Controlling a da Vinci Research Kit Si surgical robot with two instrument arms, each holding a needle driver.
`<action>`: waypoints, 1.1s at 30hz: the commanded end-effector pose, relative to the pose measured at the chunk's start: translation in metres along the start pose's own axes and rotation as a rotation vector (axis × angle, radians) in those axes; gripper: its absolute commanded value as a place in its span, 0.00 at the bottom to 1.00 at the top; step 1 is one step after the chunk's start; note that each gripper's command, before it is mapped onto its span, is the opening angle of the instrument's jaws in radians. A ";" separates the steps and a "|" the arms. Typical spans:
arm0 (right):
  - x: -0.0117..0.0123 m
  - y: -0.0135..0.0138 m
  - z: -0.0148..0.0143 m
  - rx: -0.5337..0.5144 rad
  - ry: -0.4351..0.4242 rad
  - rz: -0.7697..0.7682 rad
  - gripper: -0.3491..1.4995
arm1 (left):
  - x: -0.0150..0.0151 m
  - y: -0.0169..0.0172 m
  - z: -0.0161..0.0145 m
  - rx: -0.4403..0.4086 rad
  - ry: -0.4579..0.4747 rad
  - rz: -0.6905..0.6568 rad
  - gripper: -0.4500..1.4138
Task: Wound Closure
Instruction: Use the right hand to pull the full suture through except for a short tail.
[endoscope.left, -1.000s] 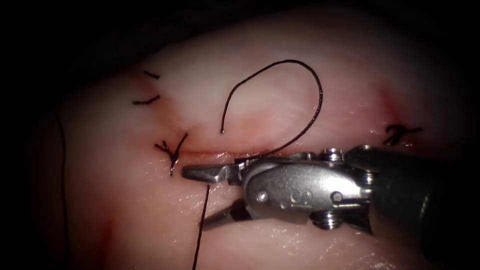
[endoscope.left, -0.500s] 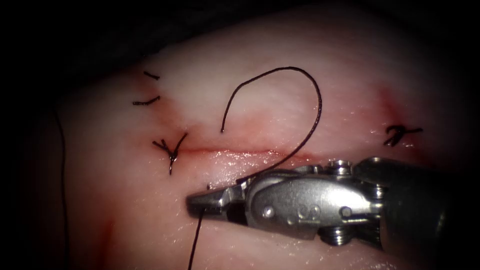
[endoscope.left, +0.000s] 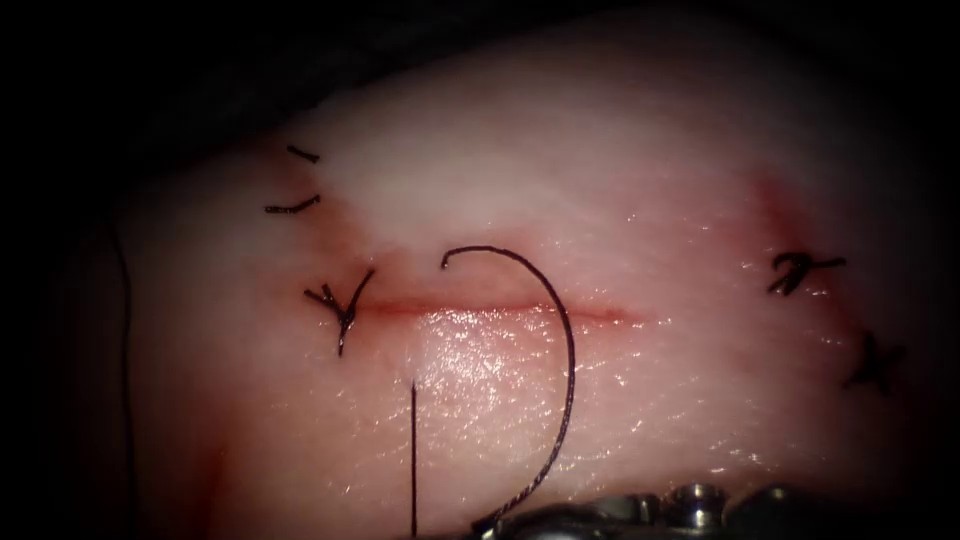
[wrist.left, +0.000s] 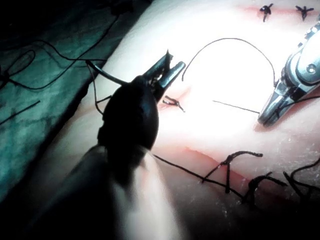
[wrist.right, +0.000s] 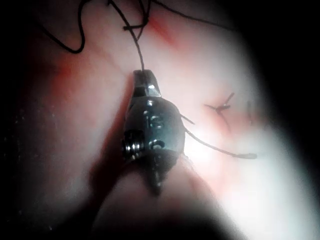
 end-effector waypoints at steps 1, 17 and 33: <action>0.0009 0.0004 0.0010 0.001 0.006 -0.003 0.00 | -0.0002 -0.0009 0.0007 0.000 0.004 0.004 0.00; 0.0042 -0.0029 0.0009 0.034 0.019 -0.016 0.00 | -0.0026 -0.0017 0.0012 -0.010 -0.035 -0.021 0.00; 0.0083 -0.0077 0.0014 0.092 0.030 -0.036 0.00 | -0.0041 -0.0016 0.0020 -0.028 -0.064 -0.038 0.00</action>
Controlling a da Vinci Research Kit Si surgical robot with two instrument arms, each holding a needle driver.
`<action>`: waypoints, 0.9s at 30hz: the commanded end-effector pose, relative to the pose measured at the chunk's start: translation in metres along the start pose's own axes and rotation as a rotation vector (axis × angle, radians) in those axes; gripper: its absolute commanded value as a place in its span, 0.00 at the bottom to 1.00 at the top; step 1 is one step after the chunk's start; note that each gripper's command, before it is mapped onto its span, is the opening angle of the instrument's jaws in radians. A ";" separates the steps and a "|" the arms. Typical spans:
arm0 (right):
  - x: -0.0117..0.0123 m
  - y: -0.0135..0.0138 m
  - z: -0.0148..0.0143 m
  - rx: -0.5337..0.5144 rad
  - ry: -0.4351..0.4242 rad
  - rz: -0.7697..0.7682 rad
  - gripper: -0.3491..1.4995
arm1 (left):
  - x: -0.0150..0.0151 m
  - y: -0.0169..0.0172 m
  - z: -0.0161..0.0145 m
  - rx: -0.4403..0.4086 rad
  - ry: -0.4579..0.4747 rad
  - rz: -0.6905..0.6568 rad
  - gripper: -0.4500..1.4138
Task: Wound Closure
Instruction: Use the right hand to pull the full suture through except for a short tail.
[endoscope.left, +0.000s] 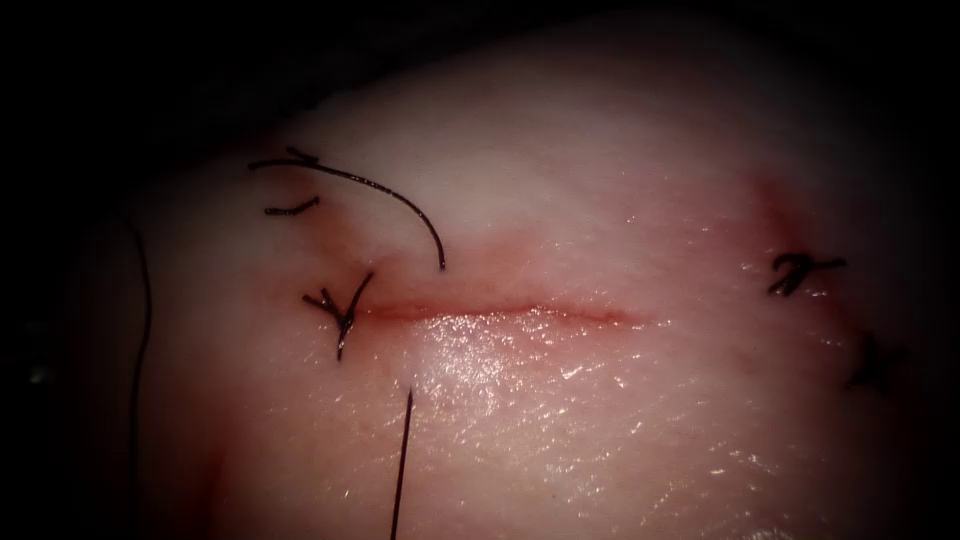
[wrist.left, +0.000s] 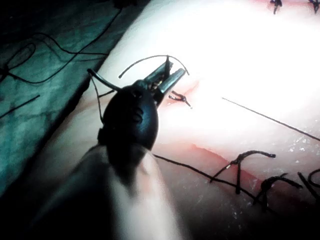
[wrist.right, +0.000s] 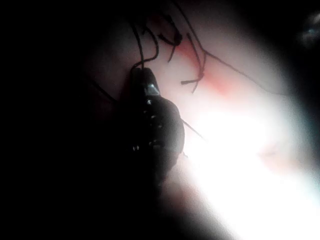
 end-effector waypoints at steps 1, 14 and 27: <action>0.0008 0.0006 0.0010 0.001 0.006 -0.007 0.00 | 0.0001 -0.0008 0.0007 0.000 0.003 0.004 0.00; 0.0021 0.0000 0.0011 0.005 0.021 0.006 0.00 | 0.0000 -0.0004 0.0013 -0.002 -0.010 0.002 0.00; -0.0015 0.0097 -0.0029 -0.108 0.079 -0.071 0.89 | -0.0002 -0.0002 0.0017 -0.004 -0.017 0.004 0.00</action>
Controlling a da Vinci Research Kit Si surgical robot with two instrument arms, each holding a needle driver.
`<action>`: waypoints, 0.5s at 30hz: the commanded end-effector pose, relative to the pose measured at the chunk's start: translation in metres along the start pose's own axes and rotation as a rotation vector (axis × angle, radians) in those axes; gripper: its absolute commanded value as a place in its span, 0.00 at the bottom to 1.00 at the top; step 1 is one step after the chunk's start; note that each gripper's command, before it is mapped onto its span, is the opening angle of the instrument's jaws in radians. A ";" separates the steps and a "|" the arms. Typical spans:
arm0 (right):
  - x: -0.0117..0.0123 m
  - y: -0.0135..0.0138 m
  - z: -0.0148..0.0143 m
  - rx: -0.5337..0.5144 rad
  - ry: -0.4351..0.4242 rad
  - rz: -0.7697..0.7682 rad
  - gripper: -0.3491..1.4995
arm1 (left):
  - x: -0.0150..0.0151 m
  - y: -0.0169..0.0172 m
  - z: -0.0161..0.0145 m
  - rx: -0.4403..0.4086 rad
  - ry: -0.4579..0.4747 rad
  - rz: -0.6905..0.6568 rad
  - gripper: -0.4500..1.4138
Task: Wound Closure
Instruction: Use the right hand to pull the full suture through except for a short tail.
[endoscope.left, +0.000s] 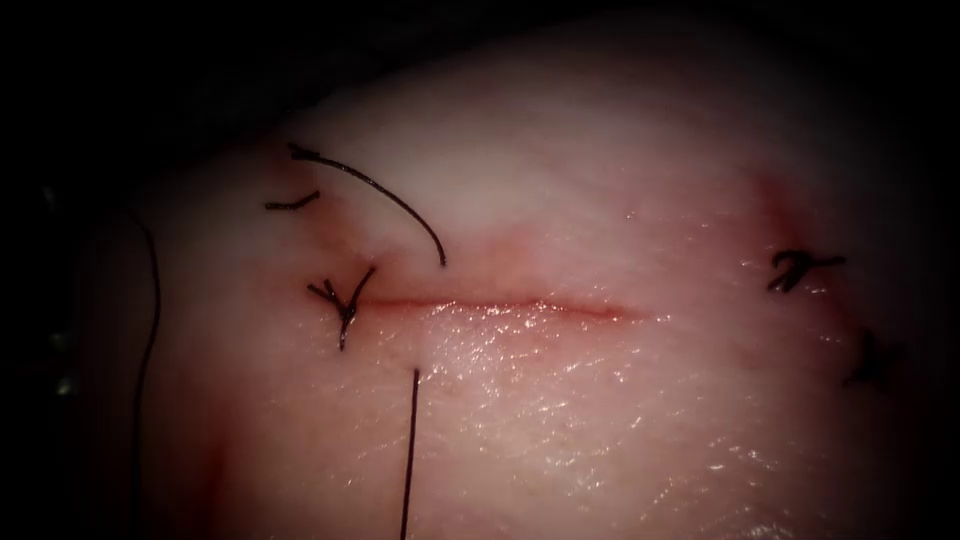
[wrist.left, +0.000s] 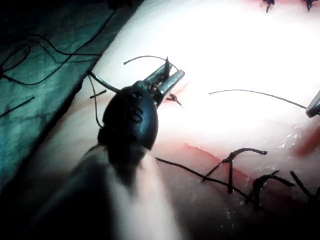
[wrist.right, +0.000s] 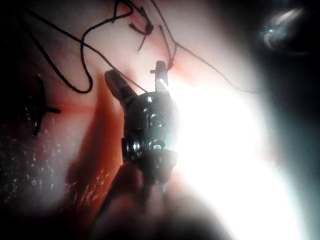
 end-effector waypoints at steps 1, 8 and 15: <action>-0.0012 0.0036 0.0004 -0.019 -0.005 -0.013 0.88 | 0.0001 -0.0008 0.0007 0.002 0.002 0.004 0.00; -0.0057 0.0071 0.0011 -0.042 -0.011 -0.025 0.86 | 0.0000 -0.0008 0.0007 0.000 0.000 0.004 0.00; -0.0101 0.0089 0.0023 -0.056 -0.020 -0.032 0.83 | 0.0000 -0.0007 0.0007 0.000 0.000 -0.001 0.00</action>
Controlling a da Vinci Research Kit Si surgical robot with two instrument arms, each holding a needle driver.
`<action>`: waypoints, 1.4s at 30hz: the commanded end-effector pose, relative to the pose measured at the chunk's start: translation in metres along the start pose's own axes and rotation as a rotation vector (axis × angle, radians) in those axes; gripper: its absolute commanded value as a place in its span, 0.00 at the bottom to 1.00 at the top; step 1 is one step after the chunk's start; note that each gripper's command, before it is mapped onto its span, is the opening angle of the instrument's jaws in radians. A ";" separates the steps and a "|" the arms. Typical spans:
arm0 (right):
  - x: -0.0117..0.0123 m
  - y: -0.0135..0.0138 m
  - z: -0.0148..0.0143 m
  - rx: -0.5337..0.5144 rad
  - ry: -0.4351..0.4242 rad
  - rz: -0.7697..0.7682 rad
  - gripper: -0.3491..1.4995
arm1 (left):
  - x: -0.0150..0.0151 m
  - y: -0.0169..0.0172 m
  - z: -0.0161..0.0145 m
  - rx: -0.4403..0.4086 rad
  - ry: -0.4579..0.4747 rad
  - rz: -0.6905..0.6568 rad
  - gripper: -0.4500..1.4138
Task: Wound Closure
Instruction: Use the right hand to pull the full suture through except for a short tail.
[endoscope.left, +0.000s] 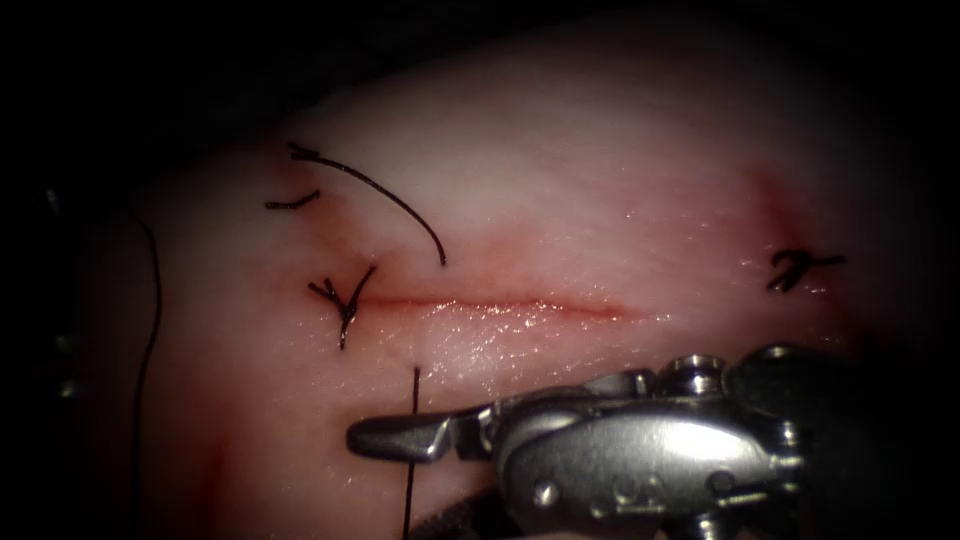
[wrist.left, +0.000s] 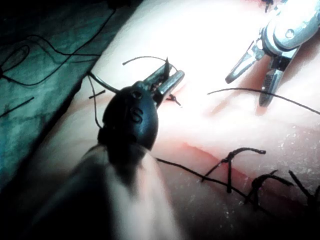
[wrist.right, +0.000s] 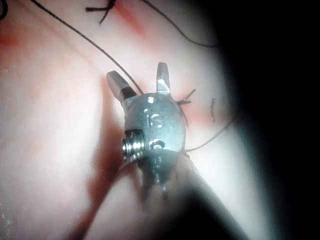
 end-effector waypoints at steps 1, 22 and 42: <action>-0.0008 0.0014 0.0013 -0.008 0.001 -0.005 0.83 | 0.0001 -0.0008 0.0007 0.001 0.004 0.003 0.00; 0.0008 -0.0008 0.0006 0.107 -0.046 -0.022 0.00 | 0.0000 -0.0008 0.0007 0.000 0.005 0.003 0.00; 0.0029 -0.0029 0.0005 0.120 -0.048 -0.032 0.00 | -0.0026 -0.0012 0.0020 -0.031 -0.041 -0.018 0.00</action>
